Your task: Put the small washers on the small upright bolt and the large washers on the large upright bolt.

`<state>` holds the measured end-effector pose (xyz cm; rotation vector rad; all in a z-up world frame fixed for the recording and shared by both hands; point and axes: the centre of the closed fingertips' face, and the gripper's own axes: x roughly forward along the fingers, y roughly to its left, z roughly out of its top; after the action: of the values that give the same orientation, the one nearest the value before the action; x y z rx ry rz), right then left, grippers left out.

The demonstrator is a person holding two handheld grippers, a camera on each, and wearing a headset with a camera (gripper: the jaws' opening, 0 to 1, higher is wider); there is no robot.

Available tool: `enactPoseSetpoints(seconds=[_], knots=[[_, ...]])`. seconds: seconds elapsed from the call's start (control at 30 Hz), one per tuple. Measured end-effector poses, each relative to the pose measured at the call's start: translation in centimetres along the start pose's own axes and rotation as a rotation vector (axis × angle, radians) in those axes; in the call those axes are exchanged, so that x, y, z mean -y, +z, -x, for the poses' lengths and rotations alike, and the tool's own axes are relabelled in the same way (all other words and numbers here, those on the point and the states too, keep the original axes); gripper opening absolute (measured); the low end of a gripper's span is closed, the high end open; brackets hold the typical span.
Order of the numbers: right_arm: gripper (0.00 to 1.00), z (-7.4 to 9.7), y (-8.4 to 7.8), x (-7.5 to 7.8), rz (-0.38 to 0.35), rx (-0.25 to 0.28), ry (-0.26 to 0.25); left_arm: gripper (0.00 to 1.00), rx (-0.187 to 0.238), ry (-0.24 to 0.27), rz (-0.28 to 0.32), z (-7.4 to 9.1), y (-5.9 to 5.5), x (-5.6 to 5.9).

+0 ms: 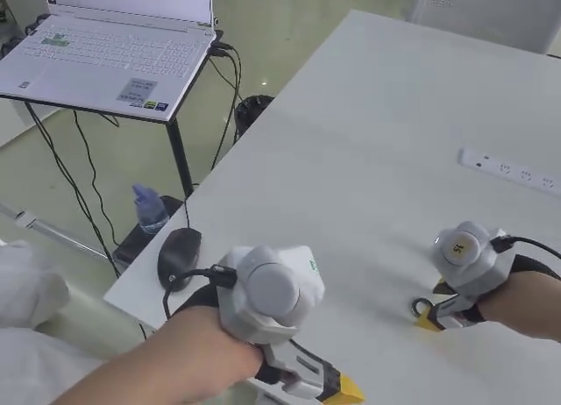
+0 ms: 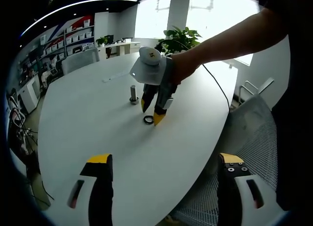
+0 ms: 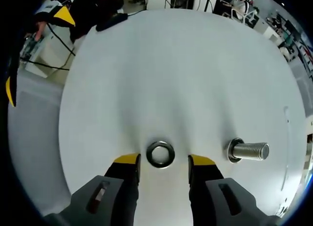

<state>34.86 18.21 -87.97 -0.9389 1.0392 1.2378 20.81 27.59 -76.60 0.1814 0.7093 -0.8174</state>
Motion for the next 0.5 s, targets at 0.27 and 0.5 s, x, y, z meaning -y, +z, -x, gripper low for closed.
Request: enactPoseSetpoints(seconds=[0.27,0.5], knots=[[0.29,-0.01,0.25,-0.4,0.018,-0.033,-0.001,0.87,0.007,-0.001,0.016,0.17,-0.17,0.04],[0.25,-0.1,0.28,-0.64,0.031,-0.084,-0.004,0.85,-0.004,-0.001,0.023,0.26,-0.84,0.37]])
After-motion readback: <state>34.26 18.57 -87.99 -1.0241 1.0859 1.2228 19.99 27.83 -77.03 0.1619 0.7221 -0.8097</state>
